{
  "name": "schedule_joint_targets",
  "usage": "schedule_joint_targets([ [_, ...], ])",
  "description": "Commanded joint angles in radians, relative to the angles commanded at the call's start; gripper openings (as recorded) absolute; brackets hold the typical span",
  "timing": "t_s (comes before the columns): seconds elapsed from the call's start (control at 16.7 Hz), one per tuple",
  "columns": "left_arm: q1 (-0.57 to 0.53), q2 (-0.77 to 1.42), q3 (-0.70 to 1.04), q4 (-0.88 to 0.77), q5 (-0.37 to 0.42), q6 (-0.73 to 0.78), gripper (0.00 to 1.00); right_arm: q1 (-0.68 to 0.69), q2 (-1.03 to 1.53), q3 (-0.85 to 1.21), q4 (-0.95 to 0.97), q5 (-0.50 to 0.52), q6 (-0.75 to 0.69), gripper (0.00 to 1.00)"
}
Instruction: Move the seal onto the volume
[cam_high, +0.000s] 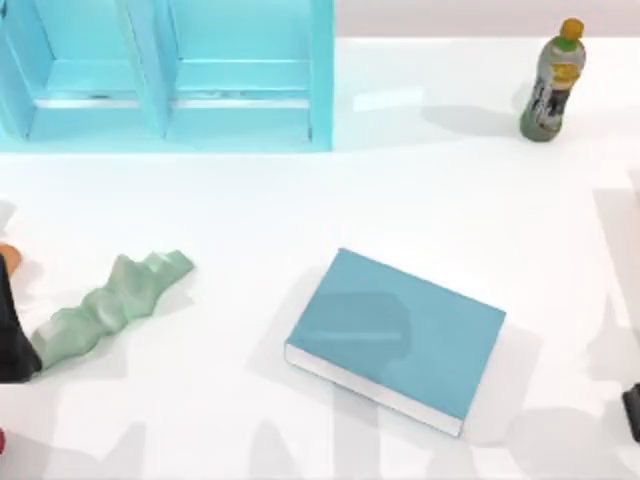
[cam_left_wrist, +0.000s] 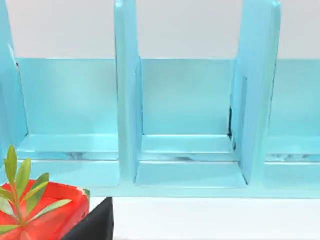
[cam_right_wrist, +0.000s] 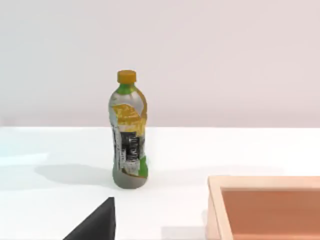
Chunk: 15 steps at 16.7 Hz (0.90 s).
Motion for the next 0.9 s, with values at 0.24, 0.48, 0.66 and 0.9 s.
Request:
schedule_joint_targets([
  [0.24, 0.0, 0.0, 0.0, 0.0, 0.0, 0.0, 1.0, -0.03, 0.104, 0.102, -0.101, -0.011, -0.036, 1.0],
  [0.48, 0.0, 0.0, 0.0, 0.0, 0.0, 0.0, 1.0, -0.095, 0.377, 0.341, -0.314, -0.02, -0.105, 1.0],
  [0.66, 0.0, 0.0, 0.0, 0.0, 0.0, 0.0, 1.0, -0.153, 0.686, 0.57, -0.507, -0.021, -0.162, 1.0],
  [0.9, 0.0, 0.0, 0.0, 0.0, 0.0, 0.0, 1.0, -0.233, 1.146, 0.912, -0.757, -0.016, -0.238, 1.0],
])
